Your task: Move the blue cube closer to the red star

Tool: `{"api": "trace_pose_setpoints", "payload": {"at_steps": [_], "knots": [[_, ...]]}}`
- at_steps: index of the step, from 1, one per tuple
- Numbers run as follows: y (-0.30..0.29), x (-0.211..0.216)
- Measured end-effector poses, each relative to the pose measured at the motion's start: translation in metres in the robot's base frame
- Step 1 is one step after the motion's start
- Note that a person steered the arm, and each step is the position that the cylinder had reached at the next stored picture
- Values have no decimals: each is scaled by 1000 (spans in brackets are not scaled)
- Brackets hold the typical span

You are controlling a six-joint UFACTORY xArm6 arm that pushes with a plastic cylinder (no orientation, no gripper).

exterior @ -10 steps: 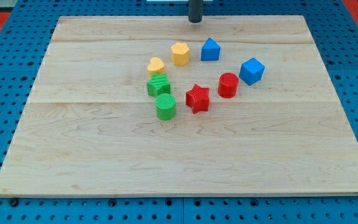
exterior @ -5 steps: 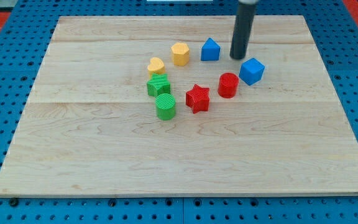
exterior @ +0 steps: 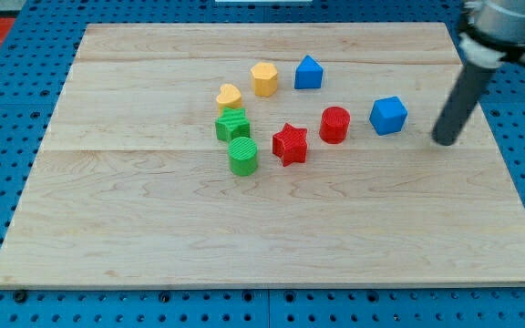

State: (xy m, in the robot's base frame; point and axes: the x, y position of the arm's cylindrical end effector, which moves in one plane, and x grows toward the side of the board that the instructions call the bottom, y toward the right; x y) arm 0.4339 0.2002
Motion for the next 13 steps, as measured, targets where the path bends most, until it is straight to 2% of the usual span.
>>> {"api": "trace_pose_setpoints", "payload": {"at_steps": [1,2,3,4,5,6,7,8,10,12,13], "knots": [[-67,-34],[-52,-67],[11,-95],[43,-131],[16,-126],[-44,-99],[-66,-96],[-64,-104],[-122,-105],[-152,-56],[-172,-61]]}}
